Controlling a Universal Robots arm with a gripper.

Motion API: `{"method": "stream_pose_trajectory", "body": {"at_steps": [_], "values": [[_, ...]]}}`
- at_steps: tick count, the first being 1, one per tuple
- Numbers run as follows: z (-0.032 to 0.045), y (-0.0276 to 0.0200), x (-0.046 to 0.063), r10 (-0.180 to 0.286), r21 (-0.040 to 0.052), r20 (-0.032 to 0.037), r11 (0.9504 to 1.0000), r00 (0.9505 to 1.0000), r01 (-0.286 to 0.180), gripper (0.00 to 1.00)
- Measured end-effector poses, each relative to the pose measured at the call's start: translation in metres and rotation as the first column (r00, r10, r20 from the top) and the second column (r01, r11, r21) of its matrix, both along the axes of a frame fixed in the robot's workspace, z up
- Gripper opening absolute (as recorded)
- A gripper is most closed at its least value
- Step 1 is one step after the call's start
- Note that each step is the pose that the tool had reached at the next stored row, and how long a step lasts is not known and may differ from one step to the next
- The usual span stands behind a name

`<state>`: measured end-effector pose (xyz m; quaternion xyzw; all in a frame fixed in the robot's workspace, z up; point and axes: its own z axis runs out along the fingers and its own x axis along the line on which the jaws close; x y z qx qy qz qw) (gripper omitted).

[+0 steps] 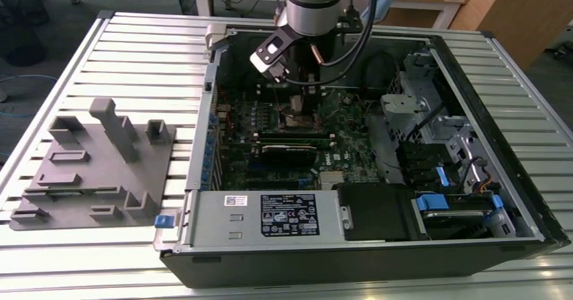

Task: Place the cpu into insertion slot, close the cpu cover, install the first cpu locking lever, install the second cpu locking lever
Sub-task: 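Place the cpu into insertion slot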

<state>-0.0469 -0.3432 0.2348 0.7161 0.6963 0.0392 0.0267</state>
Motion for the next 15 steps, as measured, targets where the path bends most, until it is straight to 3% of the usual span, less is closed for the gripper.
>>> {"method": "stream_pose_trajectory", "body": {"at_steps": [15], "values": [[-0.0227, 0.0011, -0.003, -0.008, -0.0003, 0.0, 1.0, 1.0, 0.008, 0.54]]}}
